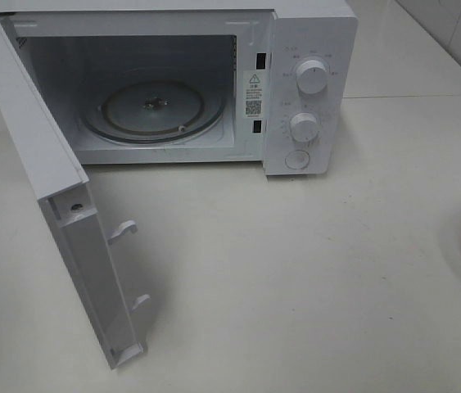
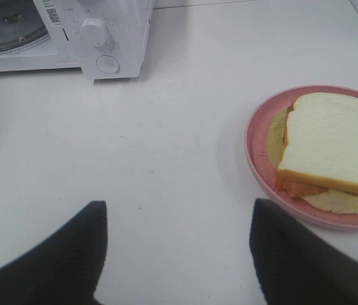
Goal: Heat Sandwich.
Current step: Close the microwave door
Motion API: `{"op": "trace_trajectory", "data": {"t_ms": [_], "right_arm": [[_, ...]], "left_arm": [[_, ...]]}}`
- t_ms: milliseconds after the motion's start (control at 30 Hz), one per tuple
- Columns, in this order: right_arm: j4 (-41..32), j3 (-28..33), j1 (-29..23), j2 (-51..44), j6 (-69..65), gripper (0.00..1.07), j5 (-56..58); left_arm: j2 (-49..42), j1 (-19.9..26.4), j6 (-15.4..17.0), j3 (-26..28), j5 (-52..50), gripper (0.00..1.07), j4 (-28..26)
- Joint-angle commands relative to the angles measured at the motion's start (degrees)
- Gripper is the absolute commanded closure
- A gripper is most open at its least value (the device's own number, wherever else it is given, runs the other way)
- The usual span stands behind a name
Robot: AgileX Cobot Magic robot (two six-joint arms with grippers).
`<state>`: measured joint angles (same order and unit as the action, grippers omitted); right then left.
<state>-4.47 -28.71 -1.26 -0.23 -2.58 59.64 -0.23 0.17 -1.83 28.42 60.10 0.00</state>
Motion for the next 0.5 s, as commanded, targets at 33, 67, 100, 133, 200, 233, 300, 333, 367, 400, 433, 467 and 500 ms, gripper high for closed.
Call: {"op": "trace_trajectory", "data": {"t_ms": [33,67,100,133,200,233,300,333,367,400,433,467,500], "right_arm": [[0.92,0.11,-1.32,-1.49,0.17,0.44,-0.46],[1.20,0.06,-1.60,-1.49,0.17,0.43,-0.40],[1.55,0.00,-1.60,-1.49,0.46,0.42,-0.40],[2.64,-0.06,-1.60,-1.49,1.43,0.37,-0.29],[3.67,-0.06,-1.60,-1.49,1.60,0.33,-0.23],[4.47,-0.06,-1.60,-1.49,1.55,0.29,-0.23],[6.13,-0.06,-1.60,-1.49,-0.17,0.21,-0.23],[6.30,-0.06,-1.60,-1.49,-0.34,0.21,-0.23],[6.30,-0.06,-1.60,-1.49,-0.34,0.21,-0.23],[6.30,-0.06,-1.60,-1.49,-0.34,0.21,-0.23],[6.30,-0.06,-1.60,-1.49,-0.29,0.22,-0.23],[6.25,-0.06,-1.60,-1.49,-0.17,0.25,-0.23],[6.25,-0.06,-1.60,-1.49,-0.11,0.27,-0.23]], "left_arm": [[-0.92,0.06,0.17,-0.17,-0.69,0.30,0.00],[-0.92,0.06,0.17,-0.17,-0.69,0.30,0.00],[-0.92,0.06,0.17,-0.17,-0.69,0.30,0.00],[-0.92,0.06,0.17,-0.17,-0.69,0.30,0.00],[-0.92,0.06,0.17,-0.17,-0.69,0.30,0.00],[-0.92,0.06,0.17,-0.17,-0.69,0.30,0.00],[-0.92,0.06,0.17,-0.17,-0.69,0.30,0.00],[-0.92,0.06,0.17,-0.17,-0.69,0.30,0.00],[-0.92,0.06,0.17,-0.17,-0.69,0.30,0.00],[-0.92,0.06,0.17,-0.17,-0.69,0.30,0.00],[-0.92,0.06,0.17,-0.17,-0.69,0.30,0.00],[-0.92,0.06,0.17,-0.17,-0.69,0.30,0.00],[-0.92,0.06,0.17,-0.17,-0.69,0.30,0.00]]}}
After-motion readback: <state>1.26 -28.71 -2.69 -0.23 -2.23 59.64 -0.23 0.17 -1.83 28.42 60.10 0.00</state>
